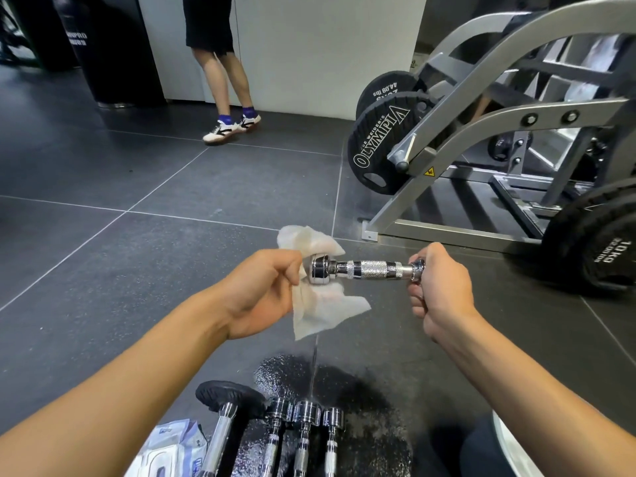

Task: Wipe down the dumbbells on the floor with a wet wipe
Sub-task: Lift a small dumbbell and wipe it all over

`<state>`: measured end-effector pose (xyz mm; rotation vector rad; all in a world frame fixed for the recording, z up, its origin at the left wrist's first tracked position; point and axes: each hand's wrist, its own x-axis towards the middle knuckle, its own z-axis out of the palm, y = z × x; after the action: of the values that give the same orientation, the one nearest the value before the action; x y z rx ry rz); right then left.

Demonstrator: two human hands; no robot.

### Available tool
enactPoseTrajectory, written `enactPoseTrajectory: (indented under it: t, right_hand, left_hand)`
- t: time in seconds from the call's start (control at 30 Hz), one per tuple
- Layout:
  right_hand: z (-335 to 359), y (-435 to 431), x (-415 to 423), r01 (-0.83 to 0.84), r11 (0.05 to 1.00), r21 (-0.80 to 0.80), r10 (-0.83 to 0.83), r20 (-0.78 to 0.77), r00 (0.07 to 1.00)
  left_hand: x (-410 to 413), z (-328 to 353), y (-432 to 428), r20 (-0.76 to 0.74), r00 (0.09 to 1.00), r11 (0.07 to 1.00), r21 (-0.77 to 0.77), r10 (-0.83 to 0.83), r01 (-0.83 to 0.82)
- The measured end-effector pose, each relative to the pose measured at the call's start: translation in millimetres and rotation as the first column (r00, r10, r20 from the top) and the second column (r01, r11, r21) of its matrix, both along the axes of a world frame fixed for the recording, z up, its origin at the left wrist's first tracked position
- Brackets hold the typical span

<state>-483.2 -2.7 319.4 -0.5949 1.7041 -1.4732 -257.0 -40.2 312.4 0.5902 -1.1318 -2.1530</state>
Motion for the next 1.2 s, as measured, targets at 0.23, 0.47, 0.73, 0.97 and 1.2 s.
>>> enactPoseTrajectory:
  t: [0.23, 0.47, 0.73, 0.97, 1.2]
  right_hand:
    - [-3.5, -2.4, -4.9, 0.025, 0.999, -0.024, -0.023, 0.089, 0.996]
    - [-4.3, -3.8, -10.3, 0.012, 0.998, -0.054, -0.006, 0.110, 0.994]
    - [-1.2, -0.2, -4.9, 0.009, 0.992, -0.126, 0.004, 0.100, 0.995]
    - [-4.1, 8.6, 10.9, -0.151, 0.960, -0.237, 0.092, -0.243, 0.966]
    - [-2.9, 23.5, 4.7, -0.666, 0.662, -0.344, -0.138, -0.929, 0.342]
  left_hand:
    - [1.0, -3.5, 17.1, 0.609, 0.775, 0.793, -0.551, 0.168, 0.261]
    - [3.0, 8.8, 9.8, 0.616, 0.731, 0.667, -0.680, 0.294, 0.305]
    - [-15.1, -7.6, 6.1, 0.344, 0.820, 0.849, -0.444, 0.457, -0.287]
    - [-43.3, -8.7, 10.6, 0.353, 0.743, 0.815, -0.124, 0.569, -0.565]
    - [-32.5, -10.8, 1.8, 0.428, 0.746, 0.795, 0.096, 0.511, -0.599]
